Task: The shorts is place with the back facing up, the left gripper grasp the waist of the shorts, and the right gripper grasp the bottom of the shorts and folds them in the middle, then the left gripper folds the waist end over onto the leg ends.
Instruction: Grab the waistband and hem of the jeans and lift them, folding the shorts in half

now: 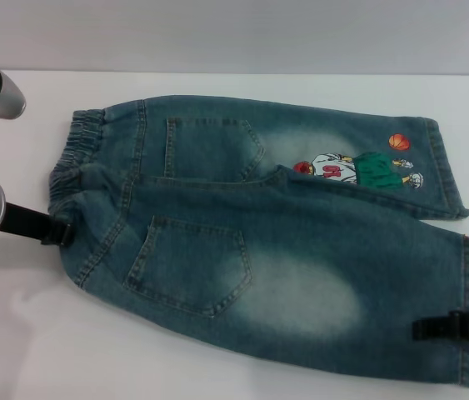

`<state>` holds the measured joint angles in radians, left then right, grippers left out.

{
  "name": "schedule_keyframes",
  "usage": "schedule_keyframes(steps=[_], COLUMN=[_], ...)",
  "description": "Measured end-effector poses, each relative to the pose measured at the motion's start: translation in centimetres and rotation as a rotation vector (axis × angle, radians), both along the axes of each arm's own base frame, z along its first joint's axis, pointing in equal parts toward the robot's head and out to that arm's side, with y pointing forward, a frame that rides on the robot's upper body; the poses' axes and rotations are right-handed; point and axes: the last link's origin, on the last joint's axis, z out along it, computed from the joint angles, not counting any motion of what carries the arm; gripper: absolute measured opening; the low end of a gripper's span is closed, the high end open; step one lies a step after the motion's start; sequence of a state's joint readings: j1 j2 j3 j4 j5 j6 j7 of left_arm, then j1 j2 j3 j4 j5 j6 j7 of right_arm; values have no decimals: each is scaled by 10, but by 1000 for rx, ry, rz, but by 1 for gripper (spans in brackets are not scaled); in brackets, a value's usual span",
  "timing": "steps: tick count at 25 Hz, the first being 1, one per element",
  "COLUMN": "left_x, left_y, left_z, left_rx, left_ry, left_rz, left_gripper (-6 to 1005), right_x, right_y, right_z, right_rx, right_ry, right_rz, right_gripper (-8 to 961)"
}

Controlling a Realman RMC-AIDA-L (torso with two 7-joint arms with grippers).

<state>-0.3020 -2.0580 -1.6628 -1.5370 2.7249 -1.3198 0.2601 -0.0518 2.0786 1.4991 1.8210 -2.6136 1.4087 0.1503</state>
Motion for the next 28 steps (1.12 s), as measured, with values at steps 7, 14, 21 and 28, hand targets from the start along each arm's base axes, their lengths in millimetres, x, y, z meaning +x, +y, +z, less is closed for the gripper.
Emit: schedule_keyframes(steps=[7, 14, 21, 28], left_x=[1, 3, 7, 8], left_y=[1, 5, 8, 10], left_z=[0, -2, -4, -4], left_rx=[-2, -18, -40, -41], left_ry=[-3, 5, 14, 16], left_rz=[-1, -1, -15, -22], left_gripper=[197, 197, 195, 196], right_x=[2, 11, 14, 12], right_y=[-2, -7, -9, -7], right_z=[-1, 2, 3, -3], right_rx=[-1, 4, 3, -3], right_ry=[9, -19, -23, -13], right_rz=[-14, -41, -53, -49], right_gripper=[791, 790, 789, 790])
